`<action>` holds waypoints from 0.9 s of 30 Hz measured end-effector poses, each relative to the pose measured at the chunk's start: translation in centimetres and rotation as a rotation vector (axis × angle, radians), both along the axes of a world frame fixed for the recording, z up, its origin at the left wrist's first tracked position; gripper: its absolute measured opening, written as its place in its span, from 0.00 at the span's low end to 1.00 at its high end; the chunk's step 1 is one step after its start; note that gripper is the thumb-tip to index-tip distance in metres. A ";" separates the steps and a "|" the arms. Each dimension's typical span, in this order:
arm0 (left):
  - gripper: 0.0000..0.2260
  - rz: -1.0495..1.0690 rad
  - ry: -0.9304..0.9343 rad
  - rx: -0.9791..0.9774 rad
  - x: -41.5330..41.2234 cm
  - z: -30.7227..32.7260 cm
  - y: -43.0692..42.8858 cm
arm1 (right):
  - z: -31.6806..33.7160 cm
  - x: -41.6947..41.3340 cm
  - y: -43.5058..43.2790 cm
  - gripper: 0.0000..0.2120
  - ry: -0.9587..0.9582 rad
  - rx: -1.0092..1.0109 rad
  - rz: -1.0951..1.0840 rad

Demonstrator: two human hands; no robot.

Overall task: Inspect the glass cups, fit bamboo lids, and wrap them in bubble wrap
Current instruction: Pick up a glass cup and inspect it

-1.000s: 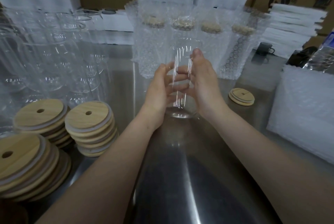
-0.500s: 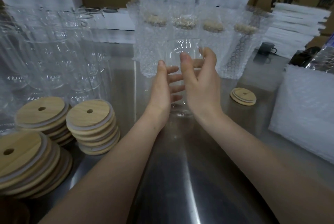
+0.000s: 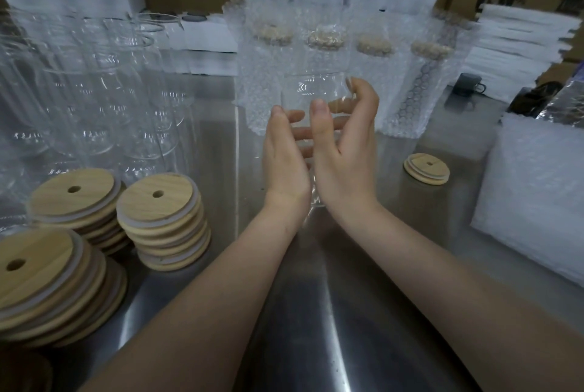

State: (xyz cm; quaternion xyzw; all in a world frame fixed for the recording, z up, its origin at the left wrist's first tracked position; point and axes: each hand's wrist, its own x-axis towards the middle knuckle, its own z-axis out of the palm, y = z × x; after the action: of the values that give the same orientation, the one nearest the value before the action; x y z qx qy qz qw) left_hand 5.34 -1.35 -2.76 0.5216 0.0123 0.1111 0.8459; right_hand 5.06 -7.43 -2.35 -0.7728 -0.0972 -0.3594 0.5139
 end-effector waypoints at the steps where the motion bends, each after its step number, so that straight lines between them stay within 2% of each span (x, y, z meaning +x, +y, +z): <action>1: 0.22 0.023 -0.004 0.020 0.1 0.0 0.1 | -0.1 0.0 0.2 0.31 -0.008 0.014 0.017; 5: 0.25 0.036 0.019 0.106 0.6 0.1 0.6 | 0.2 0.1 0.1 0.33 0.048 0.098 0.103; 11: 0.25 -0.092 0.034 0.107 0.8 0.1 1.0 | 1.5 0.8 -1.5 0.26 0.232 0.263 0.258; 15: 0.28 -0.206 0.028 0.121 0.5 0.3 1.5 | 2.1 0.8 -1.9 0.21 0.363 0.459 0.423; 18: 0.30 -0.233 -0.004 0.147 0.2 0.5 1.3 | 2.1 1.0 -2.3 0.24 0.427 0.509 0.500; 21: 0.26 -0.162 -0.100 0.163 0.0 0.6 1.1 | 2.1 1.4 -2.6 0.29 0.399 0.480 0.450; 23: 0.24 -0.133 -0.188 0.240 -0.3 0.4 1.0 | 2.3 1.8 -2.9 0.29 0.374 0.451 0.374; 27: 0.36 -0.159 -0.244 0.381 -0.9 -0.3 0.7 | 2.9 2.2 -3.6 0.24 0.346 0.470 0.295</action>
State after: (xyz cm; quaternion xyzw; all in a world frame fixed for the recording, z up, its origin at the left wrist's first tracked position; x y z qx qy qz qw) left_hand 4.49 -0.68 -3.10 0.6537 -0.1524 0.1065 0.7336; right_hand 7.30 -10.98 0.51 -0.6603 -0.0336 -0.1569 0.7337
